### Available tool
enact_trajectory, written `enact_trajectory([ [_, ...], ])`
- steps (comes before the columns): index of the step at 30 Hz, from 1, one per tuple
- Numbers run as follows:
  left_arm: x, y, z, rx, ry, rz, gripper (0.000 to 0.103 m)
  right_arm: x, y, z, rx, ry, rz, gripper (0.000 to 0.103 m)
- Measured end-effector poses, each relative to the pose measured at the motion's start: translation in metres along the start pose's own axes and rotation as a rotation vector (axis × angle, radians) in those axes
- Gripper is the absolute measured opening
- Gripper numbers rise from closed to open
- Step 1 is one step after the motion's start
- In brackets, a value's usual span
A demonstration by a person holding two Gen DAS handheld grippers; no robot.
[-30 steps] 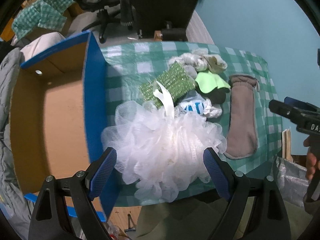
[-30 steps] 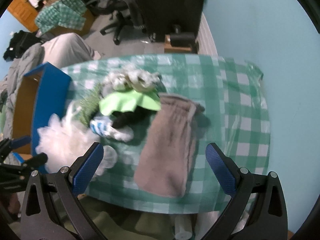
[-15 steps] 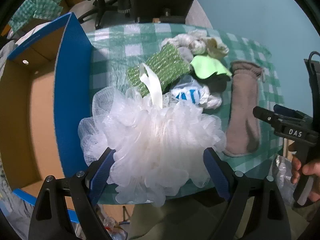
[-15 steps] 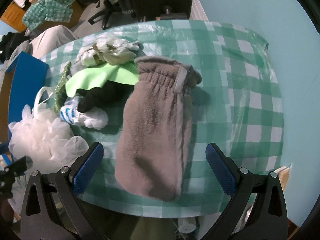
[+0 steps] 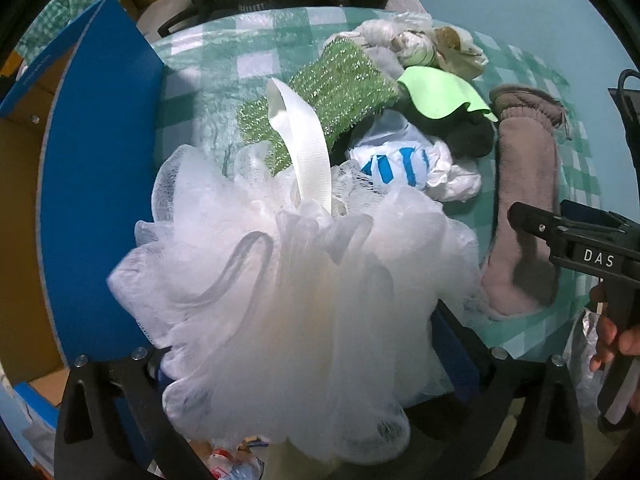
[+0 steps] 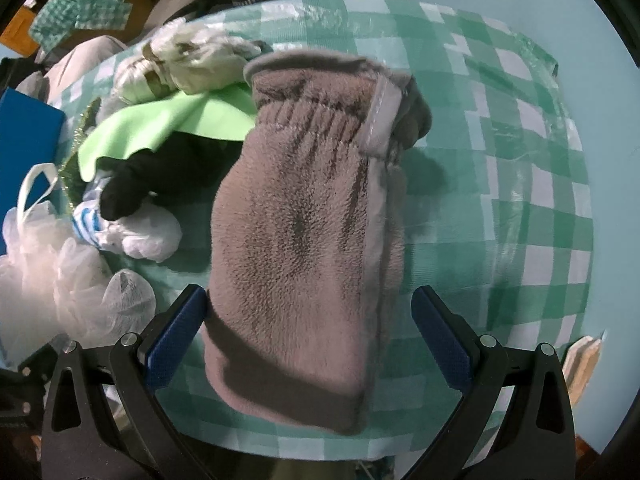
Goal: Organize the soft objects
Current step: 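Close the left gripper on the white bath puff while the right gripper grasps the grey mitt, then lift the bath puff with the left gripper while the right gripper lifts the grey mitt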
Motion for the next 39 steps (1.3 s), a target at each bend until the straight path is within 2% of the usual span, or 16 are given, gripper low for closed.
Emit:
enact_trajectory([
  [10,-0.026,-0.010,0.007,-0.035,-0.013,0.023,0.103,-0.022,0.006,-0.009,0.018,0.042,0.029,0.100],
  [16,-0.036,-0.009,0.012,-0.064,0.000,0.040,0.103,-0.033,0.018,-0.023,0.064,0.065,0.049,0.088],
  [19,-0.040,-0.004,0.015,-0.078,-0.002,0.049,0.103,-0.035,0.023,-0.025,0.081,0.066,0.058,0.078],
  [20,-0.041,-0.001,0.015,-0.082,-0.001,0.051,0.102,-0.031,0.026,-0.022,0.086,0.065,0.061,0.071],
  [21,-0.041,-0.001,0.016,-0.090,-0.002,0.053,0.099,-0.030,0.029,-0.022,0.093,0.059,0.068,0.061],
  [24,-0.035,0.010,0.015,-0.112,-0.009,0.068,0.088,-0.025,0.039,-0.022,0.105,0.046,0.083,0.042],
  [27,-0.025,0.015,0.026,-0.146,-0.027,0.080,0.080,-0.024,0.040,-0.022,0.101,0.030,0.082,0.036],
  [33,-0.004,0.026,0.035,-0.200,-0.041,0.103,0.063,-0.008,0.041,-0.022,0.104,0.011,0.085,0.035],
  [39,0.010,0.033,0.035,-0.216,-0.032,0.119,0.052,0.022,0.049,-0.014,0.136,-0.008,0.086,0.035],
])
Point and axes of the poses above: each gripper's, at about its wrist camera, not at the fingertips, and x roughly against the way its jaws point, z to its right, y to its underside, the point moved 1 cm from there along -x, roughly the way its jaws point, and after that the axes turned 13 degrees about -x, right-handed, at the moved point
